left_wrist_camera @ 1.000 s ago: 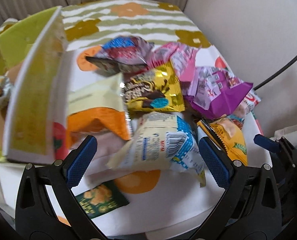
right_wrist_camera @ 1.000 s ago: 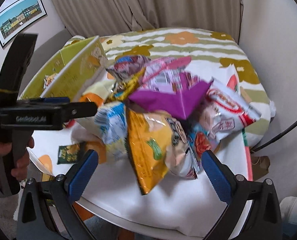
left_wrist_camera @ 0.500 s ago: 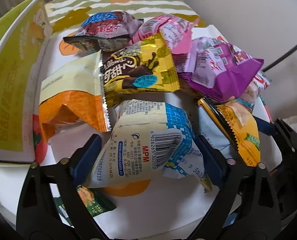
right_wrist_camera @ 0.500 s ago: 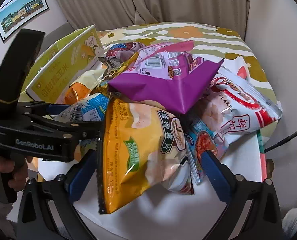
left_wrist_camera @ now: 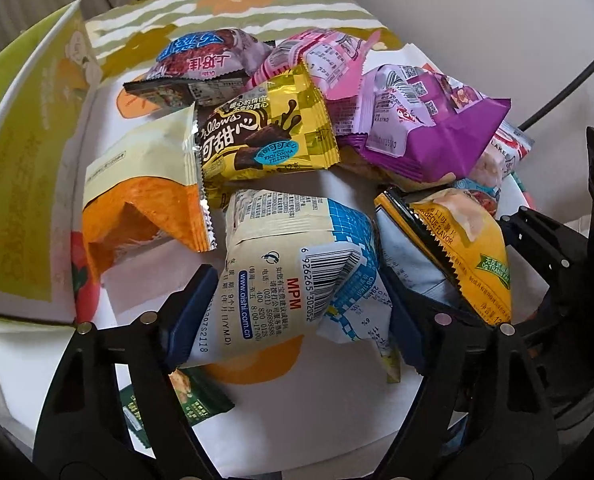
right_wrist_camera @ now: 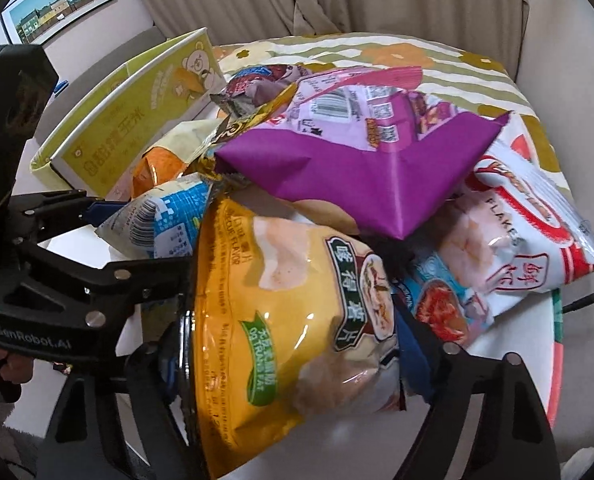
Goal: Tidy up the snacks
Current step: 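Grasp the white MPM pastry bag with the left tool while the right tool grasps the yellow chip bag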
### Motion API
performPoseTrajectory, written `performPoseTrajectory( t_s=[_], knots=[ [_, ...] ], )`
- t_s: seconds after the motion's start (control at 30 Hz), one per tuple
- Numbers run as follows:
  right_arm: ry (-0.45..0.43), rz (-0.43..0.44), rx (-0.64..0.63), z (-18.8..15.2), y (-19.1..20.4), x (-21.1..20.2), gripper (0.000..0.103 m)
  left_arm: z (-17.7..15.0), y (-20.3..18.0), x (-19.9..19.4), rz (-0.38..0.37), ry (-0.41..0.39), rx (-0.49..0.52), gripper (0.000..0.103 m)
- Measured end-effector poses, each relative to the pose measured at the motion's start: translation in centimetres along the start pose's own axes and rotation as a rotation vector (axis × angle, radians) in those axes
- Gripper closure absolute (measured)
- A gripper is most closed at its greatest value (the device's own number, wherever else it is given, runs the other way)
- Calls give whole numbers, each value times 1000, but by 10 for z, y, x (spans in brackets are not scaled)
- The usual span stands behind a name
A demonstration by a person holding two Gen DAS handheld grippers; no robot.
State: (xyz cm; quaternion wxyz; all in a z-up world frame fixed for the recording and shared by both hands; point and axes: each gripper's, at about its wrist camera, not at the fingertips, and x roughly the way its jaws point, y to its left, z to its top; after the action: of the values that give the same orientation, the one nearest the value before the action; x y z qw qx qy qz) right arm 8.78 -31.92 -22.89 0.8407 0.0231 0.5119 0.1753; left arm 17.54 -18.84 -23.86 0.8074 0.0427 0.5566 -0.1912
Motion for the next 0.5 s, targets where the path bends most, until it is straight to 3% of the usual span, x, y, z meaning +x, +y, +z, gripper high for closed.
performPoseTrajectory(
  t_s=[0.13, 0.3, 0.5],
  knots=[
    [2, -15, -4, -1, 3, -2, 33, -2, -2, -4, -6, -7, 3, 29],
    [-8, -11, 15, -7, 6, -9, 36, -7, -2, -11, -18, -4, 4, 38],
    [-20, -11, 27, -12, 12, -25, 36, -15, -3, -28, -29, -23, 1, 41]
  ],
)
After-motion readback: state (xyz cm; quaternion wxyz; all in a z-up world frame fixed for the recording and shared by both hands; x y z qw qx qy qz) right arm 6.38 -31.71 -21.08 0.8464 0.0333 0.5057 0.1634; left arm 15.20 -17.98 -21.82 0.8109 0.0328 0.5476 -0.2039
